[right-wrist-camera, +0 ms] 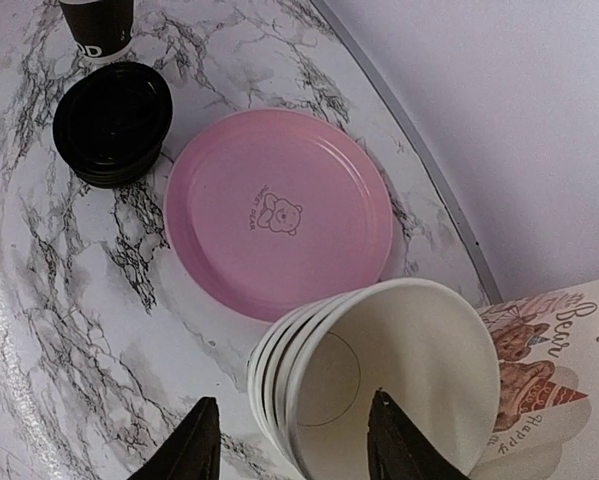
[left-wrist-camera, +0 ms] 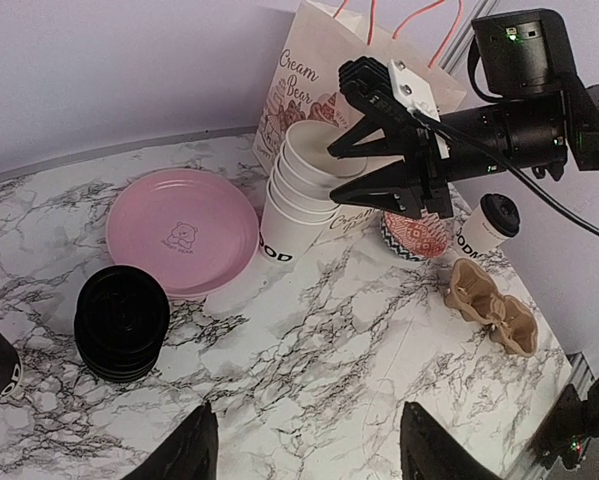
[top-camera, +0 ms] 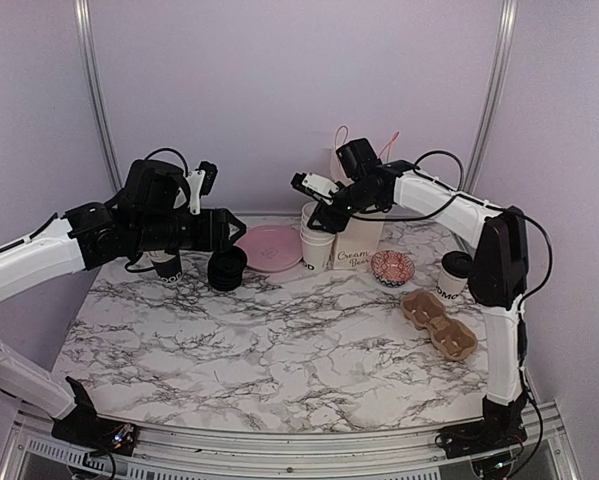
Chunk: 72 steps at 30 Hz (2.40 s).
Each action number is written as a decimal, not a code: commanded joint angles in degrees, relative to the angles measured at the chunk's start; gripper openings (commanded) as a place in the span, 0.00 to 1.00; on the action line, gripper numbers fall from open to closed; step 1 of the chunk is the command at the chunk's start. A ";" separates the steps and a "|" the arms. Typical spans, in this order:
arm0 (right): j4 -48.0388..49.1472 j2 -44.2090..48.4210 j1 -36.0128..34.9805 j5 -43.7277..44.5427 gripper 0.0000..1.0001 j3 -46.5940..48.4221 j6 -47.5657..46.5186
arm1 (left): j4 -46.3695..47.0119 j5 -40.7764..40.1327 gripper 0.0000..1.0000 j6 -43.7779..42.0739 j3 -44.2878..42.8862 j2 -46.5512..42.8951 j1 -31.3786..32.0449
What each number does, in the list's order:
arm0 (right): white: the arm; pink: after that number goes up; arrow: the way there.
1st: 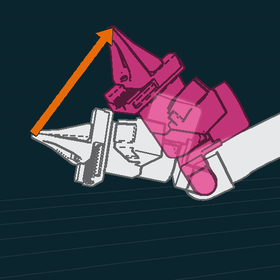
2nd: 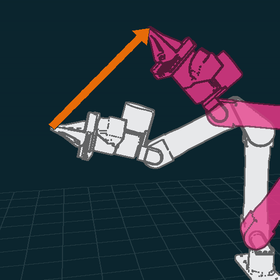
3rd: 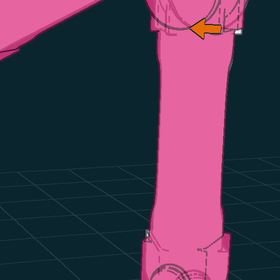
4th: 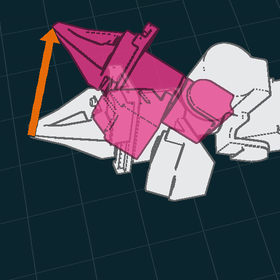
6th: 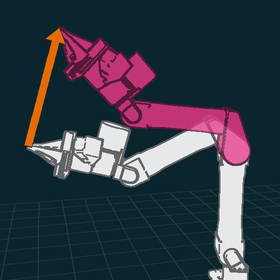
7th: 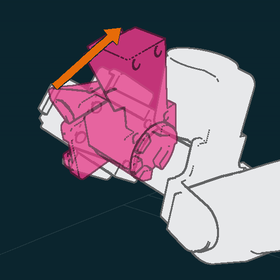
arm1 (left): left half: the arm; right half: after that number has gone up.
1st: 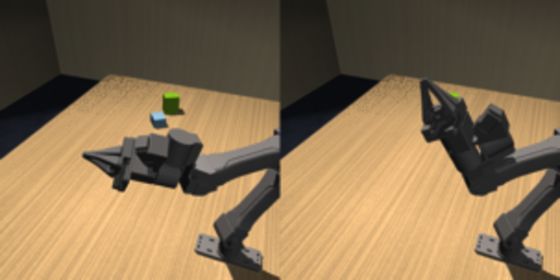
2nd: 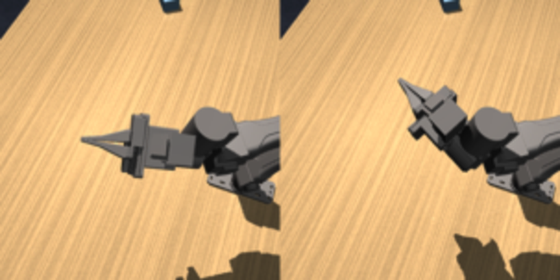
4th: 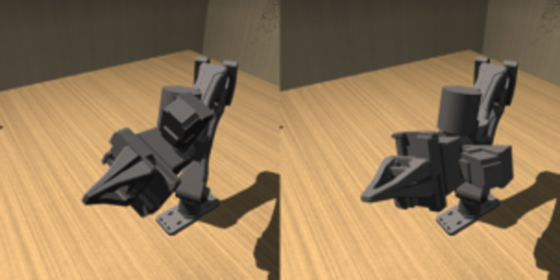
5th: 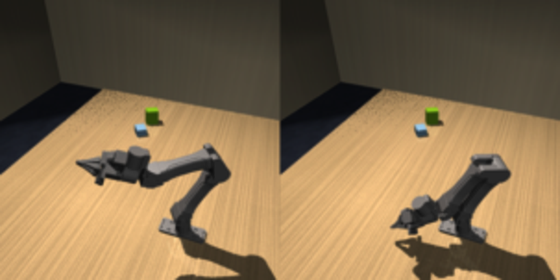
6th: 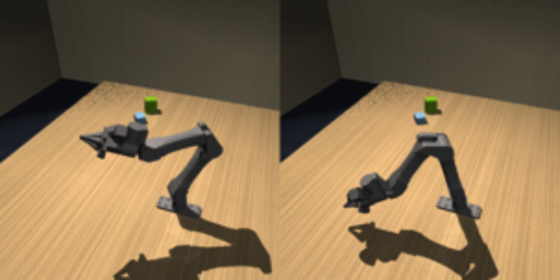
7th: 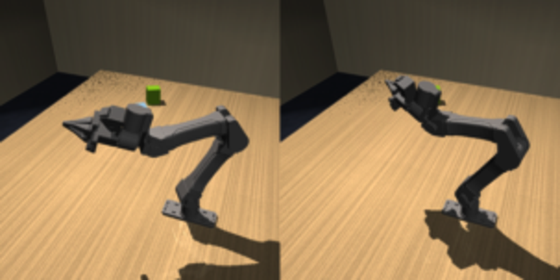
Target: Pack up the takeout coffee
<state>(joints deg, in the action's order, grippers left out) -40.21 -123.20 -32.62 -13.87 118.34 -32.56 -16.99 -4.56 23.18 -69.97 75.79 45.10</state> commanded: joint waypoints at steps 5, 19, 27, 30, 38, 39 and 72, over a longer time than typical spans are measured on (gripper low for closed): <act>-2.74 -2.17 -0.16 0.10 0.30 4.77 1.26 | 2.49 -0.44 0.63 0.21 1.63 -2.00 0.25; -3.46 -3.00 -0.16 0.60 0.23 5.10 1.27 | 2.49 0.33 0.64 0.12 1.89 -1.27 0.25; -3.53 -1.87 -0.25 -0.01 0.06 5.92 1.40 | 2.49 0.14 0.64 -0.06 2.03 -1.38 0.26; -3.92 -1.62 -0.24 -0.69 0.00 6.69 1.38 | 2.48 0.23 0.64 -0.19 2.04 -1.14 0.25; -6.75 -0.66 -1.21 1.08 0.00 11.14 0.48 | 2.56 0.29 0.65 -0.50 2.12 -0.41 0.24; -7.68 -0.64 -1.25 -0.17 0.00 12.02 0.40 | 2.53 0.32 0.65 -0.56 2.21 -0.38 0.20; -5.21 27.29 -11.01 -6.61 0.00 -24.25 -6.83 | -6.73 -7.68 0.58 -9.97 -3.88 12.07 -2.18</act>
<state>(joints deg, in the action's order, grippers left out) -47.11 -101.38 -39.03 -17.67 104.81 -34.35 -18.94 -10.79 17.28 -69.69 84.23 44.03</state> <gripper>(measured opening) 0.012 0.604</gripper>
